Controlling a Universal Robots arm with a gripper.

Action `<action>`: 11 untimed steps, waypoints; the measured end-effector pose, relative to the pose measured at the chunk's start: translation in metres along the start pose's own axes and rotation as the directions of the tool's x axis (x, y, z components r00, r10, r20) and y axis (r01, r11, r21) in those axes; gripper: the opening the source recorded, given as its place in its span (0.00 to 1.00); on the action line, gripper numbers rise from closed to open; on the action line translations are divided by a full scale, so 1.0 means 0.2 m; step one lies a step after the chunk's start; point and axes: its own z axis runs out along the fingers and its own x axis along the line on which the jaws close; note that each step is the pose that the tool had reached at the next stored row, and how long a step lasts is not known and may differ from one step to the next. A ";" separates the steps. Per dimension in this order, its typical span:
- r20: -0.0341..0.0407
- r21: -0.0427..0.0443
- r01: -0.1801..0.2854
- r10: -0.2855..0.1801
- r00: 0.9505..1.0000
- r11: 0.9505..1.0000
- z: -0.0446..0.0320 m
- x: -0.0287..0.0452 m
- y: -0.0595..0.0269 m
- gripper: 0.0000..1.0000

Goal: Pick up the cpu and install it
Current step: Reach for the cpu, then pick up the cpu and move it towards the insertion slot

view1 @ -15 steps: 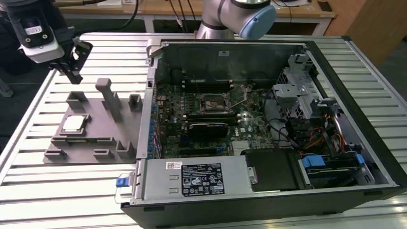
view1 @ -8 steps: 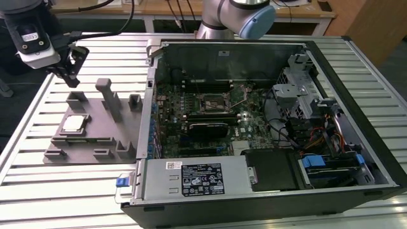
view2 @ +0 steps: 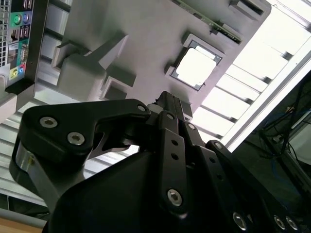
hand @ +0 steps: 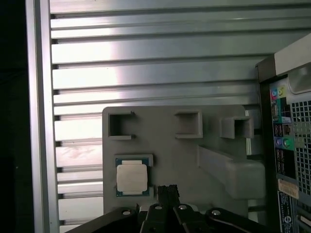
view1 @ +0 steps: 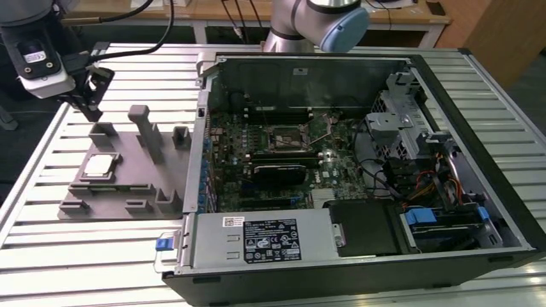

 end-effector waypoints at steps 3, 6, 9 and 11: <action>0.000 0.000 0.000 0.000 1.000 1.000 0.002 0.003 0.000 0.11; 0.000 0.000 0.000 0.000 1.000 1.000 0.004 0.012 -0.001 0.11; 0.000 0.000 0.000 0.000 1.000 1.000 0.004 0.013 -0.001 0.11; 0.000 0.000 0.000 0.000 1.000 1.000 0.004 0.013 -0.001 0.11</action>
